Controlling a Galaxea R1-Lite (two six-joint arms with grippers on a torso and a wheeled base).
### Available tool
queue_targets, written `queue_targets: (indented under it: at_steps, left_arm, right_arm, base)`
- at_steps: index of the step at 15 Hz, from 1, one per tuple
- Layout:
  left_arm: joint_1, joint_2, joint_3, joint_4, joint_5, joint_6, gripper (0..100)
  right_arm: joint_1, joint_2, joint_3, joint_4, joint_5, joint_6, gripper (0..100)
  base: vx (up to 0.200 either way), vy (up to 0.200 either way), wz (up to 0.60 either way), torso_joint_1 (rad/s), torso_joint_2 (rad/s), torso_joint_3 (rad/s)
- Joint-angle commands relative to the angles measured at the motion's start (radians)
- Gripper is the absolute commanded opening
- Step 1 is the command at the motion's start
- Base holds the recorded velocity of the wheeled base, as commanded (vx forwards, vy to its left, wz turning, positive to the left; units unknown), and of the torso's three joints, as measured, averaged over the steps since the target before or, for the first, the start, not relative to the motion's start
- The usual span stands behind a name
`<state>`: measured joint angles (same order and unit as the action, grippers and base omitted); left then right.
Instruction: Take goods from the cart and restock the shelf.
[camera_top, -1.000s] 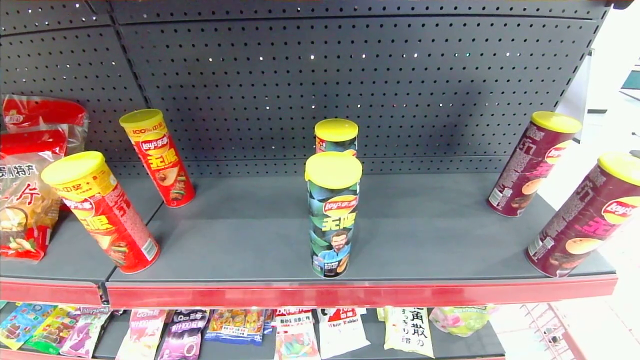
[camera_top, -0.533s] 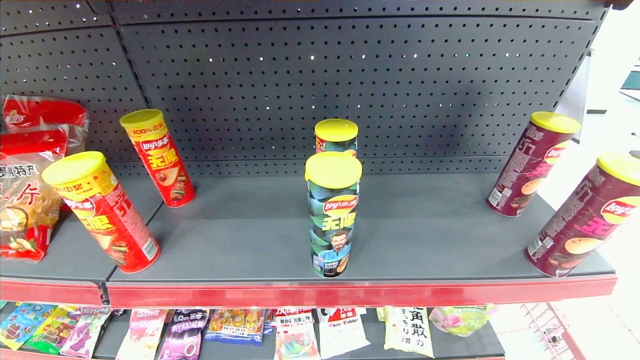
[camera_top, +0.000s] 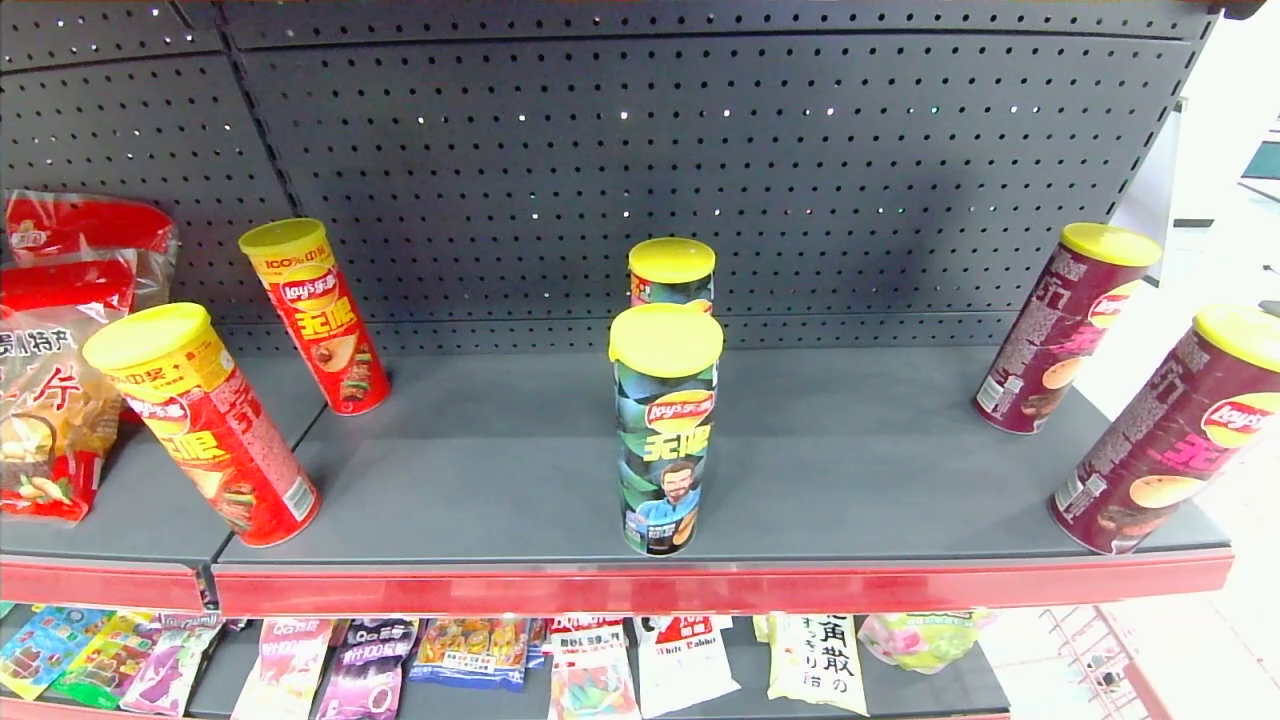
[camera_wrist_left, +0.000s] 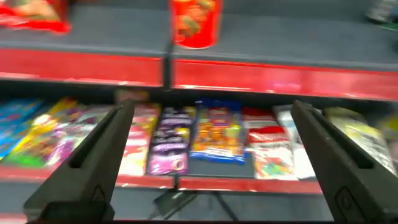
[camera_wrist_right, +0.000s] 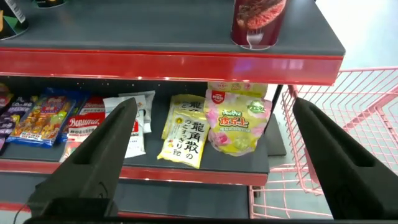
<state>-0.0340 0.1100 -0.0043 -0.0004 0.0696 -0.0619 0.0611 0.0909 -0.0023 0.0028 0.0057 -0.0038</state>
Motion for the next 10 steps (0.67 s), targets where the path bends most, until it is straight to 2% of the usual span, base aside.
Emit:
queue_targets:
  at_steps: [1, 2, 4, 6, 10]
  left_arm:
    - [0.02, -0.085, 0.004, 0.002, -0.109, 0.037, 100]
    - [0.022, -0.09, 0.004, 0.003, -0.131, 0.059, 100]
    - [0.023, -0.095, 0.004, 0.005, -0.132, 0.059, 100]
    - [0.028, -0.104, 0.004, 0.003, -0.048, 0.056, 100]
    - [0.028, -0.104, 0.004, 0.003, -0.054, 0.056, 100]
  right_arm:
    - [0.0, 0.0, 0.001, -0.001, 0.002, -0.001, 100]
    - [0.0, 0.0, 0.001, -0.001, 0.002, -0.001, 100]
    - [0.0, 0.0, 0.001, -0.001, 0.002, -0.001, 100]
    - [-0.001, 0.0, 0.001, -0.001, 0.002, 0.001, 100]
    - [-0.001, 0.0, 0.001, -0.001, 0.0, -0.004, 100]
  base:
    - [0.0, 0.0, 0.0, 0.0, 0.0, 0.0]
    - [0.0, 0.0, 0.0, 0.0, 0.0, 0.0]
    - [0.0, 0.0, 0.0, 0.0, 0.0, 0.0]
    - [0.0, 0.0, 0.0, 0.0, 0.0, 0.0]
    - [0.0, 0.0, 0.0, 0.0, 0.0, 0.0]
